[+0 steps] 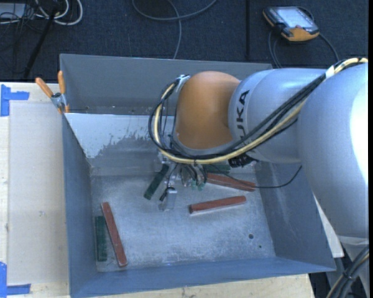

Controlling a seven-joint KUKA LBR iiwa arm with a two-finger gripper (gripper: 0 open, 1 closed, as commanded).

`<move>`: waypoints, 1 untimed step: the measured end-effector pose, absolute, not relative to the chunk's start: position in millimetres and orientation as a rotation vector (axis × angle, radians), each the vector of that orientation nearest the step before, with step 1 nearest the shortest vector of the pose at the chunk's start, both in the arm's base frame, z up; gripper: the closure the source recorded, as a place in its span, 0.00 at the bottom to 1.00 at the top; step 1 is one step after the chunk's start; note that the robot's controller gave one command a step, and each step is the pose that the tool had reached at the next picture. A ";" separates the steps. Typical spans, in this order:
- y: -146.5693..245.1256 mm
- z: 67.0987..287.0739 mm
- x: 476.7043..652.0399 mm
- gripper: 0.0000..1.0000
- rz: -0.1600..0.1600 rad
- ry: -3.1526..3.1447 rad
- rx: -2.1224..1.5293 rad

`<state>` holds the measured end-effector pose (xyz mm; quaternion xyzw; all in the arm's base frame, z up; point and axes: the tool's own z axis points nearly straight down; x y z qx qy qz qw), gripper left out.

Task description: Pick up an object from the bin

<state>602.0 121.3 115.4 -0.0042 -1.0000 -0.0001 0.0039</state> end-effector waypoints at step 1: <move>107.7 124.7 615.2 0.00 -0.001 -3.151 0.003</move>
Offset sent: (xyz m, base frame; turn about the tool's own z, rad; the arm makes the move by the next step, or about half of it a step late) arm 0.0193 0.0292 -0.0454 -0.0096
